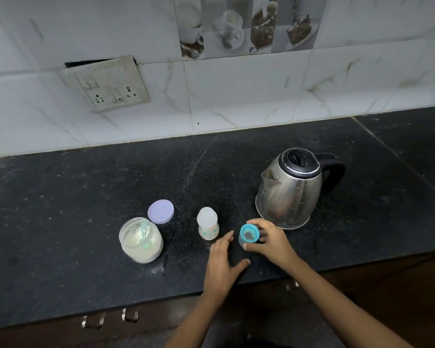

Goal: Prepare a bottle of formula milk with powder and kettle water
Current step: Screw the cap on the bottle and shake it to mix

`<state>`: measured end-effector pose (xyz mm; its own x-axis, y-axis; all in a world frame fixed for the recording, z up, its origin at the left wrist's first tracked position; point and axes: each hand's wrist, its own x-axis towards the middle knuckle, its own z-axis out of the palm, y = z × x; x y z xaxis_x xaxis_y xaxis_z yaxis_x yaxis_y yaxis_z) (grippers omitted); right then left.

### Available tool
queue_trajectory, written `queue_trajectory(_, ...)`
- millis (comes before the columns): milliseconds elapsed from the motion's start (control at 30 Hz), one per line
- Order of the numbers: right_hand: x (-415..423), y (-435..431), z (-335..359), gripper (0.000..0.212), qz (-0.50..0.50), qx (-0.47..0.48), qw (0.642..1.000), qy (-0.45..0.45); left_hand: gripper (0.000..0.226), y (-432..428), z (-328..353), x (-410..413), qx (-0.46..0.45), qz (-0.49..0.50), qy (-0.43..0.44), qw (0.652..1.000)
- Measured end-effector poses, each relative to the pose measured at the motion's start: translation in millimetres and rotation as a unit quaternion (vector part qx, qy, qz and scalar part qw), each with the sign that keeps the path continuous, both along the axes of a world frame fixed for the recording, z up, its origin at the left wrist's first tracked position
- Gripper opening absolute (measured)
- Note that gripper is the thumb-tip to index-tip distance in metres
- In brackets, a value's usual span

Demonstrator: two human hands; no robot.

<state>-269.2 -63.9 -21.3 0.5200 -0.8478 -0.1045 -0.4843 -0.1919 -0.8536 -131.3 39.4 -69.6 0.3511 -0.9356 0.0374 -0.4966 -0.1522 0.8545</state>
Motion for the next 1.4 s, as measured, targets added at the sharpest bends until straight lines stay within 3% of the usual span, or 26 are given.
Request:
queue_trajectory(267, 2, 10, 7, 0.049, -0.034, 0.074, 0.993, -0.09, 0.049, -23, 2, -8, -0.005, 0.004, -0.021, 1.0)
queue_trajectory(400, 10, 9, 23, 0.044, -0.052, 0.117, 0.978, -0.166, 0.071, -21, 1, -6, 0.0, -0.008, -0.005, 1.0)
queue_trajectory(467, 18, 3, 34, 0.052, -0.049, 0.163, 0.968, -0.182, 0.081, -14, 0, -2, 0.001, -0.016, 0.015, 1.0)
queue_trajectory(600, 38, -18, 55, 0.061, -0.008, 0.004, 1.0, 0.0, 0.06, 7, 4, 16, -0.098, 0.067, 0.007, 0.993)
queue_trajectory(733, 67, -38, 74, 0.057, 0.154, -0.123, 0.973, 0.119, 0.066, 5, 12, 45, -0.124, 0.187, 0.043, 0.974)
queue_trajectory(867, 103, -46, 81, 0.06, 0.281, -0.193, 0.916, 0.209, 0.082, -15, 14, 78, -0.044, 0.099, 0.09, 0.99)
queue_trajectory(933, 118, -42, 85, 0.057, 0.322, -0.197, 0.892, 0.25, 0.077, -21, 16, 89, -0.026, 0.047, 0.109, 0.993)
queue_trajectory(1067, 130, -38, 85, 0.047, 0.377, -0.21, 0.859, 0.276, 0.05, -29, 18, 98, -0.007, 0.008, 0.132, 0.991)
queue_trajectory(1200, 130, -38, 85, 0.039, 0.412, -0.233, 0.844, 0.251, 0.051, -31, 13, 103, -0.003, -0.006, 0.146, 0.989)
queue_trajectory(1400, 133, -38, 87, 0.04, 0.46, -0.286, 0.792, 0.283, 0.048, -33, 5, 109, -0.003, -0.031, 0.128, 0.991)
